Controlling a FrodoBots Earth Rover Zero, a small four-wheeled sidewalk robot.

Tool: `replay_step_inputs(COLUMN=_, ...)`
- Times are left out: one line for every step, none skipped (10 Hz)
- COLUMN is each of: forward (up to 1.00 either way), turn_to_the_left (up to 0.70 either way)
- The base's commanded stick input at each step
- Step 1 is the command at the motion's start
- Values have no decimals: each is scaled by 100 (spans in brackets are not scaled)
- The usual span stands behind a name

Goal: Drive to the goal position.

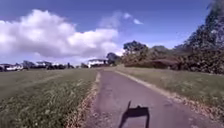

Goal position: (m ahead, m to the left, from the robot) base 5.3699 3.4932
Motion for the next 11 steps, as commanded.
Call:
replay_step_inputs(forward=70, turn_to_the_left=4)
replay_step_inputs(forward=70, turn_to_the_left=14)
replay_step_inputs(forward=70, turn_to_the_left=14)
replay_step_inputs(forward=70, turn_to_the_left=14)
replay_step_inputs(forward=70, turn_to_the_left=14)
replay_step_inputs(forward=70, turn_to_the_left=4)
replay_step_inputs(forward=70, turn_to_the_left=1)
replay_step_inputs(forward=70, turn_to_the_left=0)
replay_step_inputs(forward=70, turn_to_the_left=0)
replay_step_inputs(forward=70, turn_to_the_left=0)
replay_step_inputs(forward=70, turn_to_the_left=0)
